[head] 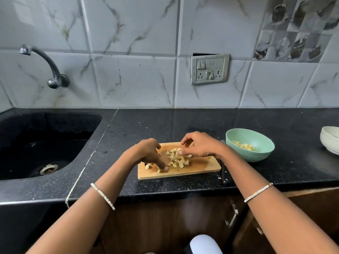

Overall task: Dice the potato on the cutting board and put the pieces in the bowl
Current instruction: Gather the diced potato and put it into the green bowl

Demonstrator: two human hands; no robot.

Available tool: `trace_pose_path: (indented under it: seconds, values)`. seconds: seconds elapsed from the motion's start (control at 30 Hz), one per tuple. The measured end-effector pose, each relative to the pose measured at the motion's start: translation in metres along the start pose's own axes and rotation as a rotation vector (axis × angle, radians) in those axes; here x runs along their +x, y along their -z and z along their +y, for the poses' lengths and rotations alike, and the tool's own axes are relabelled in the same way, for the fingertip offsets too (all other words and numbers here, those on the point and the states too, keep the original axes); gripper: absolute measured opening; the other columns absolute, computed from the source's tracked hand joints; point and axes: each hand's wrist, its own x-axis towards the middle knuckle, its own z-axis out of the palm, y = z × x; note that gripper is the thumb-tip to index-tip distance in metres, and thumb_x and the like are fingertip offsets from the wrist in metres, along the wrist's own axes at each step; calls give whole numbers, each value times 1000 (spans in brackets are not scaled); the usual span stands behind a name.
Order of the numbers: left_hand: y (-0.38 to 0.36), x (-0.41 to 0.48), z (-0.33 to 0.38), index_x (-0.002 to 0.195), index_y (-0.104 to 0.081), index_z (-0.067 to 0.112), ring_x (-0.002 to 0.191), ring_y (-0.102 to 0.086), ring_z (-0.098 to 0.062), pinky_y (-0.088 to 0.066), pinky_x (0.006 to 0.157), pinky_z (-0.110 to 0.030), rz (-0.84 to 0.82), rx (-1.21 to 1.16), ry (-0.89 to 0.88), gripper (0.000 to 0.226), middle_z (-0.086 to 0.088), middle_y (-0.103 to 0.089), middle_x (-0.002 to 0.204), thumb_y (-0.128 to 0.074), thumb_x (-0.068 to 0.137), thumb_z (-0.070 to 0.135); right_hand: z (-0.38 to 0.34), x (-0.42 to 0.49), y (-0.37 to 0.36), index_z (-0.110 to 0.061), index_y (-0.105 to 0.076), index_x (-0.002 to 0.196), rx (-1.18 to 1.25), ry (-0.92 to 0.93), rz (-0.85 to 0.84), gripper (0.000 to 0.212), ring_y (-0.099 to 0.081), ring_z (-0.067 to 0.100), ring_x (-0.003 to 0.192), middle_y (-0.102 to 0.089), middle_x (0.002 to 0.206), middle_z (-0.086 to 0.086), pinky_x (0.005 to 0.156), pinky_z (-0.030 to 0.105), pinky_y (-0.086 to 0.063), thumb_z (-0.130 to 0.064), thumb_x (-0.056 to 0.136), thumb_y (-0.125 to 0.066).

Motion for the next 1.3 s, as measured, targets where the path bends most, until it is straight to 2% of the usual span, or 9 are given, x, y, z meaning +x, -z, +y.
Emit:
trace_pose_path:
  seconds: [0.17, 0.3, 0.5, 0.67, 0.83, 0.93, 1.03, 1.2, 1.3]
  values:
    - [-3, 10, 6, 141, -50, 12, 119, -54, -28, -48, 101, -41, -27, 9, 2, 93, -8, -57, 135, -92, 61, 33, 4, -6, 8, -16, -55, 136, -42, -150, -204, 92, -68, 19, 100, -56, 125, -1, 82, 38, -62, -59, 62, -89]
    - [-7, 17, 12, 132, -58, 16, 113, -55, -26, -50, 98, -44, -14, -82, -5, 79, -6, -59, 127, -92, 61, 24, -4, -4, -1, -16, -46, 145, -172, -105, -228, 103, -59, 20, 118, -53, 136, 0, 98, 37, -52, -55, 61, -91]
    - [-13, 27, 25, 124, -64, 10, 104, -59, -23, -51, 89, -33, -25, -94, -27, 64, -6, -65, 115, -89, 65, 17, -9, 8, -5, -18, -52, 141, -32, -116, -205, 96, -60, 19, 111, -61, 123, -2, 97, 38, -52, -39, 59, -97]
    - [-17, 35, 28, 107, -69, 6, 100, -65, -29, -56, 91, -44, -10, -181, -6, 50, -11, -70, 100, -89, 62, 9, -13, 15, -4, -14, -53, 142, -31, -103, -194, 87, -60, 19, 112, -62, 131, 3, 94, 33, -50, -32, 67, -92]
    - [-17, 41, 26, 91, -73, 0, 88, -72, -27, -59, 84, -42, -1, -270, -12, 30, -14, -74, 91, -87, 65, 4, -14, 17, -5, -11, -65, 126, 55, -151, -179, 64, -65, 7, 78, -71, 103, -1, 55, 18, -46, -25, 70, -91]
    - [-15, 45, 25, 79, -69, -1, 71, -71, -20, -61, 76, -32, -26, -330, -9, 15, -14, -72, 84, -81, 70, -4, -12, 17, -4, -1, -67, 112, 226, -206, -184, 42, -69, 4, 57, -72, 83, 6, 45, 14, -47, -5, 75, -86]
    - [-12, 50, 23, 88, -70, -6, 66, -70, -15, -60, 67, -25, -61, -410, 17, 14, -19, -72, 99, -76, 75, -7, -7, 16, -2, 8, -66, 110, 437, -246, -208, 36, -76, 19, 70, -75, 90, 21, 56, 21, -58, 10, 77, -79]
    - [-4, 58, 24, 98, -72, -7, 87, -69, -23, -55, 94, -39, -136, -512, 72, 22, -21, -72, 103, -77, 76, -3, 1, 18, 3, 6, -71, 105, 519, -229, -173, 32, -69, 10, 59, -72, 80, 10, 48, 17, -51, 6, 74, -82]
    - [2, 59, 29, 101, -71, -8, 99, -70, -28, -54, 97, -41, -167, -591, 92, 27, -21, -73, 104, -76, 75, -6, 12, 21, 4, 12, -68, 111, 753, -245, -208, 38, -75, 23, 81, -74, 96, 21, 67, 26, -61, 15, 74, -78]
